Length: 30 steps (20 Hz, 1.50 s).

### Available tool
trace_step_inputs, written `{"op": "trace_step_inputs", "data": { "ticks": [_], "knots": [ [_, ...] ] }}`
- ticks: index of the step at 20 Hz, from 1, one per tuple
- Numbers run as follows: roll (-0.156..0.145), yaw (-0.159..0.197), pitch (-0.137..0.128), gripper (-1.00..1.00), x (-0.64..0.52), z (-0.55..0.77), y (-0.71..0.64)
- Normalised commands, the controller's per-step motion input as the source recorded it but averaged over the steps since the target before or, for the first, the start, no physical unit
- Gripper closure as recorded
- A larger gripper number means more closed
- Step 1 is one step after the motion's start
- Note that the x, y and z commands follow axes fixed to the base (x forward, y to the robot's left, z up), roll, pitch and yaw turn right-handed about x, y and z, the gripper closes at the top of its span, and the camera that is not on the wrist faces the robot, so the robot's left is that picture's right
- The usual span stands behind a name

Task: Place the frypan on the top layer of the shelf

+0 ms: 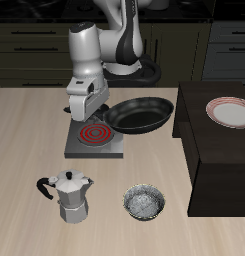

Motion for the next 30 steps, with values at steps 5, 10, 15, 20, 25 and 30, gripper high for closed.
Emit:
{"op": "trace_step_inputs", "data": {
  "ticks": [5, 10, 15, 20, 25, 30],
  "knots": [
    [-0.008, -0.027, 0.049, 1.00, 0.12, -0.19, 0.00],
    [-0.020, 0.038, -0.015, 1.00, 0.18, -0.09, -0.02],
    [-0.027, -0.011, 0.008, 1.00, 0.23, -0.03, -0.02],
    [-0.001, 0.007, 0.002, 1.00, 0.13, -0.03, 0.13],
    [0.008, 0.015, -0.002, 1.00, 0.08, 0.02, 0.12],
    [0.029, 0.008, 0.005, 1.00, 0.02, 0.02, 0.21]
  ]
}}
